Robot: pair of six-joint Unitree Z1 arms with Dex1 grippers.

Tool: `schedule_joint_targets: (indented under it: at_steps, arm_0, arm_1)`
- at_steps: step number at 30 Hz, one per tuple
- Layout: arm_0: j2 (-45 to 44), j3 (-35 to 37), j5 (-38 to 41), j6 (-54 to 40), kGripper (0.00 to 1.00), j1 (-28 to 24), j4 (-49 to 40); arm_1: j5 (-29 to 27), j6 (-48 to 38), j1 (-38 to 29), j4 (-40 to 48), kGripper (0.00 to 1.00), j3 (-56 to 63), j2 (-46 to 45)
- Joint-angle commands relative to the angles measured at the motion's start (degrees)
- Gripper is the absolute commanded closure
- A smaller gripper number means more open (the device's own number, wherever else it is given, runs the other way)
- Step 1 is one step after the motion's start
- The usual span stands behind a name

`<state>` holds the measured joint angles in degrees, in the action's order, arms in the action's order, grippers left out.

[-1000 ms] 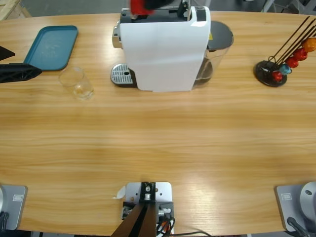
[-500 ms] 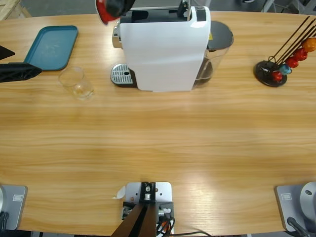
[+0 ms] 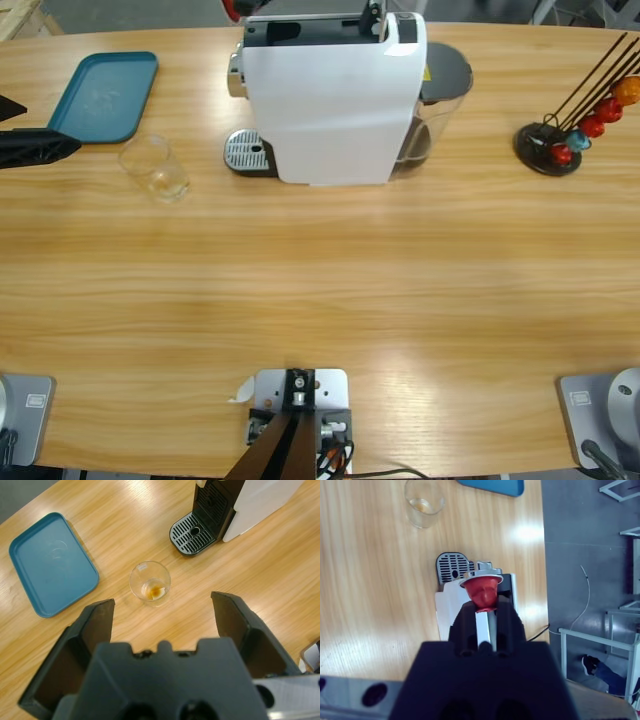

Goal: Pour coffee

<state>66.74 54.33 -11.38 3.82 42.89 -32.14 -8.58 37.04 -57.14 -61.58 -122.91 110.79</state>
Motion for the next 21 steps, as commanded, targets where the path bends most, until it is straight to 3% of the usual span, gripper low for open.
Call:
schedule_joint_targets:
  at_steps: [1, 21]
  arm_0:
    - [-1.0, -2.39, 0.83, -0.31, 0.165, 0.18, 0.41]
    - [-0.91, -2.39, 0.83, -0.31, 0.165, 0.18, 0.59]
  arm_1:
    - [-0.86, 0.76, 2.86, 1.96, 1.0, -0.64, 4.12]
    - [1.64, 0.83, 5.81, 4.01, 1.0, -0.26, 6.7]
